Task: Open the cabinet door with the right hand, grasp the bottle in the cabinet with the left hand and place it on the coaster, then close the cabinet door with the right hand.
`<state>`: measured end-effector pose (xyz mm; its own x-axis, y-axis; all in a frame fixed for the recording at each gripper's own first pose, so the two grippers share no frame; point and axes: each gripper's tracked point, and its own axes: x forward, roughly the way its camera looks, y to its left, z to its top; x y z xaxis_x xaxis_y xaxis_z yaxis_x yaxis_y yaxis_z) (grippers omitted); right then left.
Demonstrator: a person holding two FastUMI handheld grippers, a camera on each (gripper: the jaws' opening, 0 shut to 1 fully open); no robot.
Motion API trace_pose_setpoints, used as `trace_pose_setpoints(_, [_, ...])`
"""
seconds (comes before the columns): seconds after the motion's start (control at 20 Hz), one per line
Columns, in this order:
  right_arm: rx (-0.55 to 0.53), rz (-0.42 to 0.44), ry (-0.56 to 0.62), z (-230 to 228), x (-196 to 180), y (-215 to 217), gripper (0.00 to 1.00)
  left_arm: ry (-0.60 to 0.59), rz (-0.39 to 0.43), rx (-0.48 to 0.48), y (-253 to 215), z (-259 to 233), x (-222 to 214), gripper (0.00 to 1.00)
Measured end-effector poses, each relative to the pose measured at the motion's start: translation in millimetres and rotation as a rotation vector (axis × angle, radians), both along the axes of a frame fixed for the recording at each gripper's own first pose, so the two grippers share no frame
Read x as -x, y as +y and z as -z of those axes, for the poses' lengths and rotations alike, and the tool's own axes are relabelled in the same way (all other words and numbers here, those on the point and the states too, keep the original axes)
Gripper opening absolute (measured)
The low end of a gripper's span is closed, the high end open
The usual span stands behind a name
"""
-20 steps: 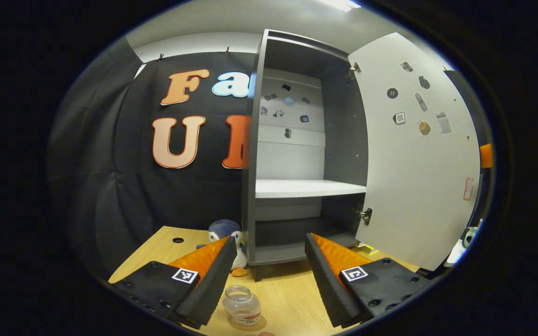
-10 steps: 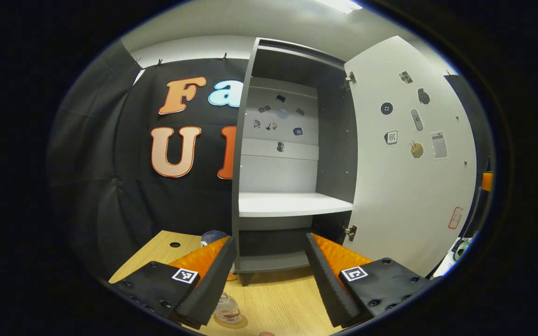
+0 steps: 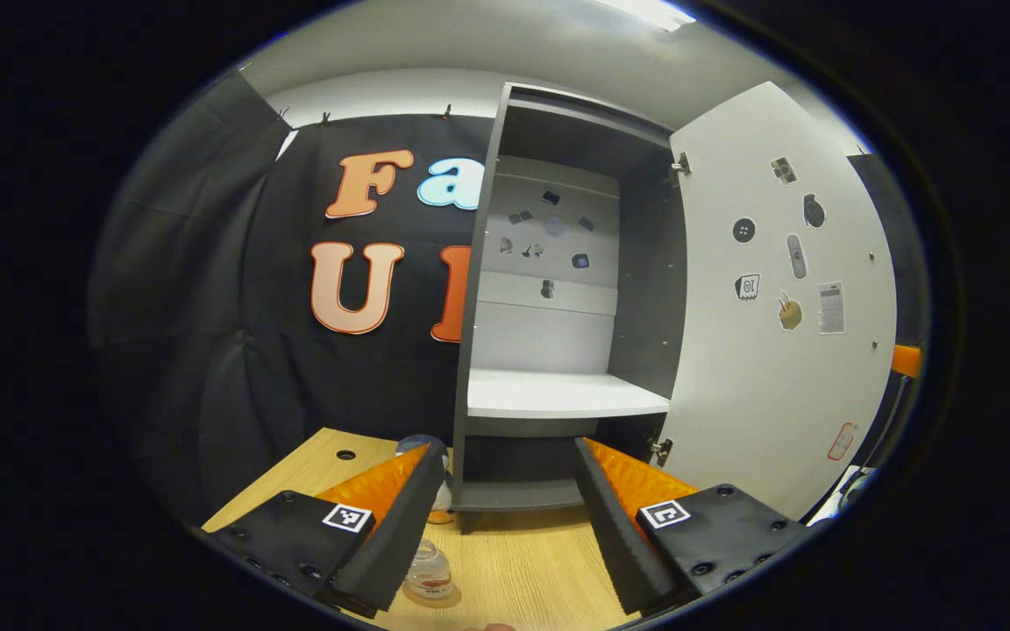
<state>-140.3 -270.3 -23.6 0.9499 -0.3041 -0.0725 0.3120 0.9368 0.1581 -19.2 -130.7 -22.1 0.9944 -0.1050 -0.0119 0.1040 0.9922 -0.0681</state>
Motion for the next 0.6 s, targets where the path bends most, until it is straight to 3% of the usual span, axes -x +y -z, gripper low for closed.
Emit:
trace_pose_setpoints(0.15, [0.007,-0.031,0.001,0,-1,7,0.82,-0.006,-0.024,-0.009,11,-2,-4,0.95])
trace_pose_setpoints(0.2, [0.011,-0.046,0.004,-2,-1,10,0.87,-0.009,-0.028,-0.009,14,-2,-5,0.95])
trace_pose_setpoints(0.35, [0.001,-0.119,-0.002,-8,3,47,0.87,-0.012,-0.013,0.001,16,-5,-10,0.95])
trace_pose_setpoints(0.6, [0.017,-0.217,-0.024,-19,-33,108,0.87,-0.027,-0.010,0.024,29,-6,-17,0.95])
